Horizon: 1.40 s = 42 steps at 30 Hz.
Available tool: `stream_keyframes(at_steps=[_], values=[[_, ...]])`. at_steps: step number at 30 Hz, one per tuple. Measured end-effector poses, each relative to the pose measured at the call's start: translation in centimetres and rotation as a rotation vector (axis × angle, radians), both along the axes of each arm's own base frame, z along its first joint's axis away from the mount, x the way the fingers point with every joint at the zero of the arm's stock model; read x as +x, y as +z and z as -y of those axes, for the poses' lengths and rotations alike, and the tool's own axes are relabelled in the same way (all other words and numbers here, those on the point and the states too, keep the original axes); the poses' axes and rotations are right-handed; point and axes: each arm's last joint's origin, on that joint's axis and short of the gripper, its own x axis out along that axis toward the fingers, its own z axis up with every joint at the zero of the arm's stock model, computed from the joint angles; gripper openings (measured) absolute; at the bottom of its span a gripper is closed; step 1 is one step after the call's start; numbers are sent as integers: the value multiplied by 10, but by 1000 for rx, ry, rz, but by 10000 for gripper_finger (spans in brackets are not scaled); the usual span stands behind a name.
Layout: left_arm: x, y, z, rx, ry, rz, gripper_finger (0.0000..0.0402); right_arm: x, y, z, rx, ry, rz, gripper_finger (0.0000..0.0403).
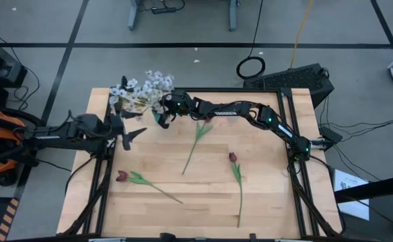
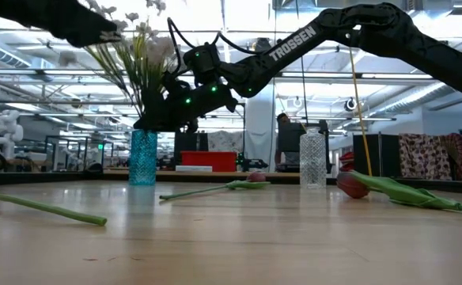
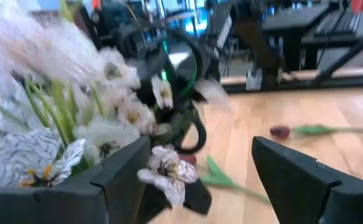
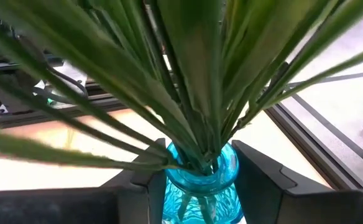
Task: Sort flowers into vase by color
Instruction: Put the white flowers into the blue vase, then put the top red tulip into the transparent vase
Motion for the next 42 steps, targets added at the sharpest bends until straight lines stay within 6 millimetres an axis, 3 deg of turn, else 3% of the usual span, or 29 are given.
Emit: stream_keyframes(at_steps=[21,27,42], values=[[1,5,0,-197,8,108,288,0,0,0,6,22,1,141],[11,-1,2,-142,-53,22,288,0,0,0,7,25,1,141],[17,-8,0,-21,-5,-90,276,0,0,0,8,28,1,142]])
